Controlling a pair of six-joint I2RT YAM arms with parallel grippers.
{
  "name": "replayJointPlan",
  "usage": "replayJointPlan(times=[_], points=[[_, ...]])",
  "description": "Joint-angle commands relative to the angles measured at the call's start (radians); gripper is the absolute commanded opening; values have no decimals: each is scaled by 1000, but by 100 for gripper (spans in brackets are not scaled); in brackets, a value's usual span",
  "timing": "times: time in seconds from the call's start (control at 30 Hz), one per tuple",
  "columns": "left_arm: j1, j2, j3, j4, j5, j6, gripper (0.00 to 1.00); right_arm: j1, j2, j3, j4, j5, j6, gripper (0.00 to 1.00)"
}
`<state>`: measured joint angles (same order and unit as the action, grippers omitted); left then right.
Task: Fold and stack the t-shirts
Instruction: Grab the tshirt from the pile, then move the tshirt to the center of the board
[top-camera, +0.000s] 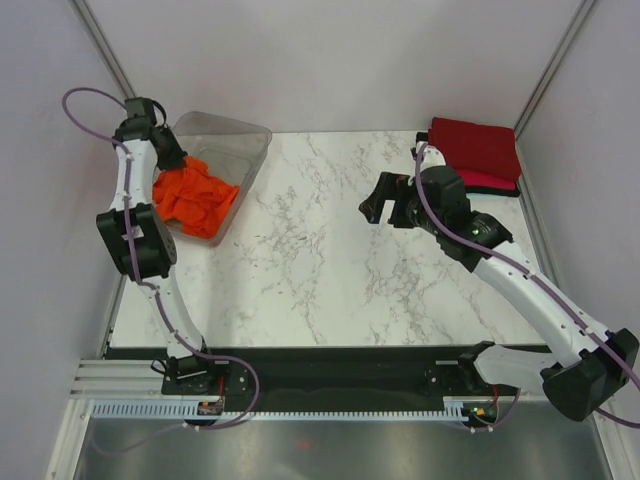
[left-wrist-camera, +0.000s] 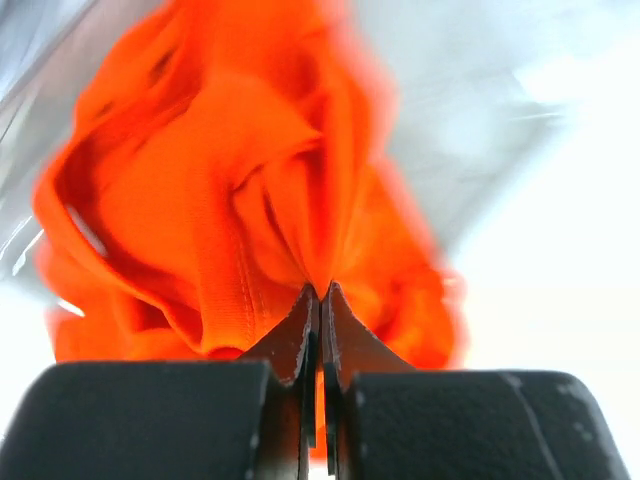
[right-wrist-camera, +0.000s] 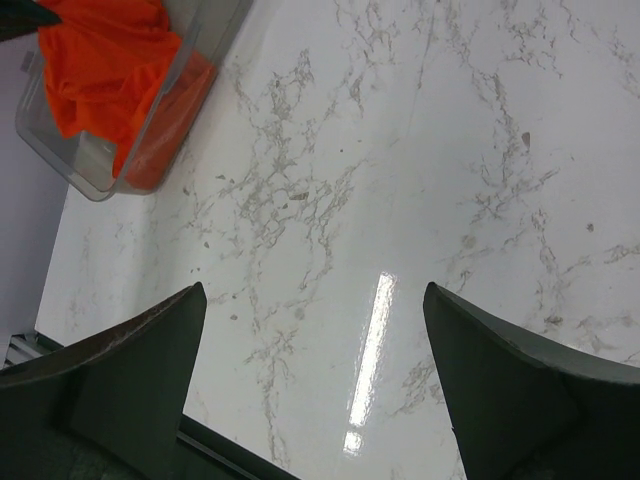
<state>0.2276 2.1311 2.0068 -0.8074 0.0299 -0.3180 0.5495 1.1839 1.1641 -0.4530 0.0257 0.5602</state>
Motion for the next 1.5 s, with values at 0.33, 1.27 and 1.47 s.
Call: replayJointPlan(times=[0.33, 1.27, 1.47], points=[[-172, -563, 151, 526, 689, -295, 2, -6, -86, -34, -18, 234, -7, 98], [-692, -981, -1191, 410, 394, -145, 63, -122, 28, -188, -251, 85, 113, 93], [-715, -889, -1284, 592, 495, -249, 68, -333, 178, -205, -158, -7, 41, 67]])
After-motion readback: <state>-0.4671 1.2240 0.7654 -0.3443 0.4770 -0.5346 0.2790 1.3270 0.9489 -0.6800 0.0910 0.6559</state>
